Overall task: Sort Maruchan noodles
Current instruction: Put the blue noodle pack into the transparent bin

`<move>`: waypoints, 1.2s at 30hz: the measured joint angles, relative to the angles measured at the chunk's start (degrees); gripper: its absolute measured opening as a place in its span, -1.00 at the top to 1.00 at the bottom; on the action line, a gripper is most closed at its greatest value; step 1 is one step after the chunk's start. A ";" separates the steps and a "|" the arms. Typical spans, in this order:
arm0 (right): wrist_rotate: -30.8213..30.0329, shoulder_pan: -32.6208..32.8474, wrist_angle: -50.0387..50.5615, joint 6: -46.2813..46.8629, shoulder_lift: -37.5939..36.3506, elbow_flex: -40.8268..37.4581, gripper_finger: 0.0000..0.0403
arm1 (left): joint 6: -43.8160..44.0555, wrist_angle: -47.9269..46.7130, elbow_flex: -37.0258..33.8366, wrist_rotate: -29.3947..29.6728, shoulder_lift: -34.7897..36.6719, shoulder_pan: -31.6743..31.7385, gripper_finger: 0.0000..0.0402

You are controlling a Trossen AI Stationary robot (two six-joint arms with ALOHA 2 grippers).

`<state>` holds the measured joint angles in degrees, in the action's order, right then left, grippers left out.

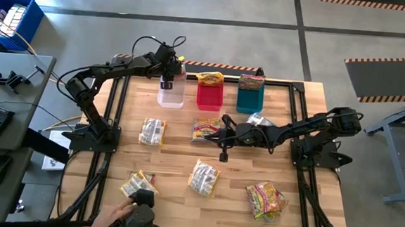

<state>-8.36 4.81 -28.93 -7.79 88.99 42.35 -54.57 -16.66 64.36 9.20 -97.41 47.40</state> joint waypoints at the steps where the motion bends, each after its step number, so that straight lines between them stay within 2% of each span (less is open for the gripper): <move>1: 0.00 0.01 0.00 0.01 0.00 0.00 0.99 | 0.00 0.00 0.00 -0.04 0.00 -0.02 0.15; 6: -0.02 -0.01 0.00 0.20 0.00 0.00 0.99 | 0.46 -0.14 0.00 -1.35 0.02 0.07 0.24; 16: -0.02 0.01 0.00 0.20 0.00 0.00 0.99 | 0.41 -0.08 0.02 -3.92 -1.21 0.17 0.58; 21: -0.02 0.00 0.00 0.21 0.00 0.01 0.99 | -0.01 -0.20 0.02 -4.23 -1.33 0.19 0.69; 29: -0.02 0.01 0.00 0.06 0.00 0.01 0.99 | 0.29 -0.20 0.02 -3.90 -1.44 0.19 0.61; 36: 1.45 -0.01 -0.06 0.16 0.00 0.00 0.99 | 0.44 -0.26 0.02 0.08 -1.32 -0.09 0.45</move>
<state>-6.91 4.80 -28.98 -7.63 88.99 42.35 -54.13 -16.92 64.38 9.28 -98.73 47.31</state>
